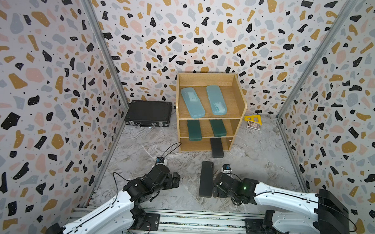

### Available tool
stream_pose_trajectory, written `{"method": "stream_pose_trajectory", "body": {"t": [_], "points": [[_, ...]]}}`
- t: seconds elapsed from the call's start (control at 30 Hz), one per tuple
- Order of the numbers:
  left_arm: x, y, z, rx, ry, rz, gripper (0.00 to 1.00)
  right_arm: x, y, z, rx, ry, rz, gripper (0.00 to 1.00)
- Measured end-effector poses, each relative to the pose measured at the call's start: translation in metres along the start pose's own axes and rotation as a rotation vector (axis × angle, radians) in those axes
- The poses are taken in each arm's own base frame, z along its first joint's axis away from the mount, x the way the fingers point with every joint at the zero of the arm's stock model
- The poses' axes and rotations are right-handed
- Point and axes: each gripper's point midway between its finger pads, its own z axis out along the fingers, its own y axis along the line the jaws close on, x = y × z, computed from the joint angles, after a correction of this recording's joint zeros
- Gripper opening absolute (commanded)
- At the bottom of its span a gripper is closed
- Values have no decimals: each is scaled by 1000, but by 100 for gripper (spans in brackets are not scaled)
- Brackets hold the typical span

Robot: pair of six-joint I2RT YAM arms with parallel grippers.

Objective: Place the pencil cases on the shelf according to color
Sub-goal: Pick up the pencil case from the center of the board.

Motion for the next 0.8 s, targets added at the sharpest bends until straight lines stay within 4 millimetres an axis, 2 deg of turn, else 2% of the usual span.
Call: {"method": "stream_pose_trajectory", "body": {"t": [0.23,0.6,0.8], "points": [[4,4,-3,-8,11,-3,100,-3,30,-2,28,-22,-13,100],[7,8,-5,-19,20,-5,100,8,55,10,27,-10,-27,100],[6,8,-9,-12,6,-6,100,16,83,12,0,-7,-52,100]]}}
